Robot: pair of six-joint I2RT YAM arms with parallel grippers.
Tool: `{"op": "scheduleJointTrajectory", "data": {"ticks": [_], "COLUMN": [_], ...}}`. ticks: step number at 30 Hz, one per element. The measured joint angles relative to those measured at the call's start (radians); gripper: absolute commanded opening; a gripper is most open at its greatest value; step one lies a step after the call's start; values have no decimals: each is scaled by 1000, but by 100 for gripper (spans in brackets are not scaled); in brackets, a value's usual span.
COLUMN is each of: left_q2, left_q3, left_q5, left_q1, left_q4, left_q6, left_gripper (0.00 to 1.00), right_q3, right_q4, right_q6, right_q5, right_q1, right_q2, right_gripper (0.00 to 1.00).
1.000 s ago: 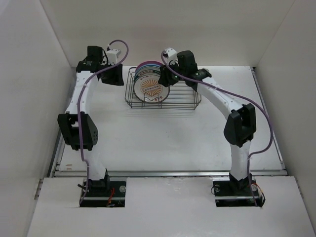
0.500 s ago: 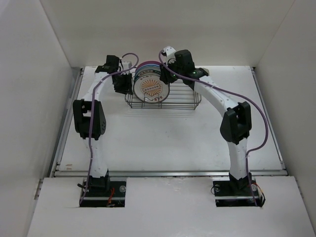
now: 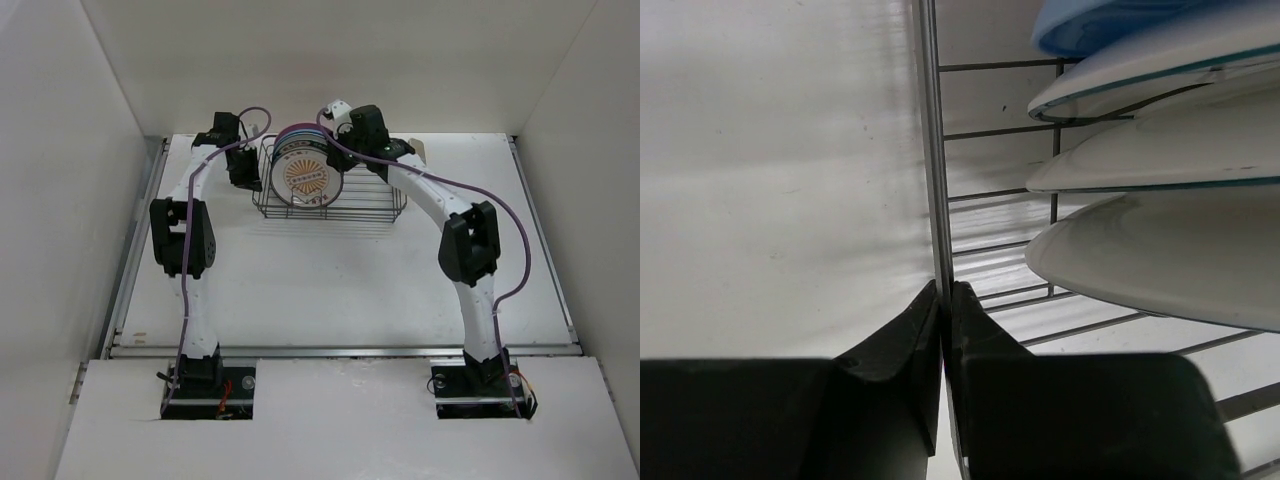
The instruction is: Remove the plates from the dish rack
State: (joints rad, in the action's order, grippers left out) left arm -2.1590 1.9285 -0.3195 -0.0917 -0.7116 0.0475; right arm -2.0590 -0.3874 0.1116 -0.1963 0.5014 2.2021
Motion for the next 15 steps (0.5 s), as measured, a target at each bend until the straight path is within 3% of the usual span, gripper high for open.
{"op": "scheduleJointTrajectory", "data": {"ticks": [15], "left_q2": [-3], "left_q3": [2], "left_q5": [2], "left_q1": [2], "left_q4": [17], "left_q6": [92], "left_gripper": [0], "right_q3": [56], "right_q4": [76], "right_q6": [15], "right_q5": [130], "right_q1": [8], "right_q2": [-91], "right_gripper": [0]}}
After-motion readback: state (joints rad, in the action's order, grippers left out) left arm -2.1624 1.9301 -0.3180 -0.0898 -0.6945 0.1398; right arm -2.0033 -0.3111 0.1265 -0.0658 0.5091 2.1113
